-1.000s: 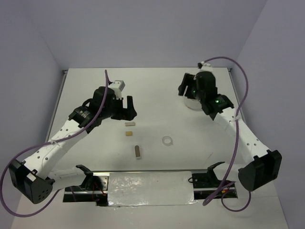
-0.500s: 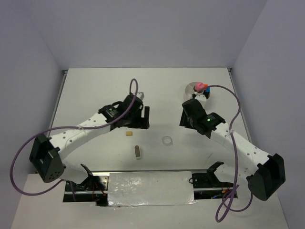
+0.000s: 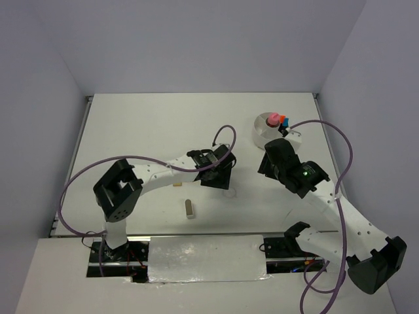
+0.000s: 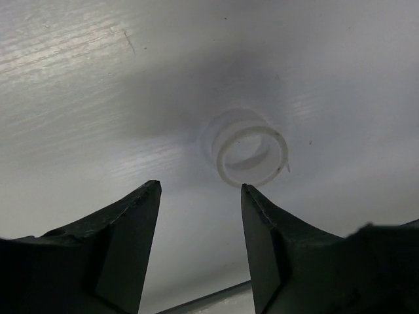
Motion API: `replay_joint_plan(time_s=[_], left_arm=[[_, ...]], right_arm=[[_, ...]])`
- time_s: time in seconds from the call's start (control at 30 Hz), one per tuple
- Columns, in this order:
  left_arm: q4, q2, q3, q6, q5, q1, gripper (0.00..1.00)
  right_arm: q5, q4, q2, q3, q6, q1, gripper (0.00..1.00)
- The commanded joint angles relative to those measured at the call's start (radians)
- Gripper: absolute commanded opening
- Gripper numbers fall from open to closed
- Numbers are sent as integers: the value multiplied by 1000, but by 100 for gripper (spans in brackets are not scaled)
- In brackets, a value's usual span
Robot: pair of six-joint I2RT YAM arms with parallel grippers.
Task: Sort the stationery into containers
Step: Pick up the stationery from the center of the board.
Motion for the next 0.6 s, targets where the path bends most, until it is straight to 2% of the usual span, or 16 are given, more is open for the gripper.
replay_joint_plan(time_s=[0.0,0.17,0.33,0.43,0.5,0.53,0.57], left_arm=[[27,41,44,-21,8,-10,63],[21,109,60,-12,14,-13,53],[33,158,55,-9,28,-34,54],[47,187,49,-10,39,-40,49],[56,197,44,-15,43,-44,38],[62,200,44,-16,45,-42,23],[61,200,46,-15,40,-42,16]], right_arm=[[21,-45,-30,-29,-3,-8,52],[-13,-37,-79,-55,-11,-16,52],[-18,-37,-83,-63,-24,-22,52],[-33,-22,-80,-64,-35,-28,52],[-42,-11,-75,-61,-37,-30,52],[-53,-2,-72,-61,-43,-33,52],[-62,6,-70,-63,-49,-36,51]])
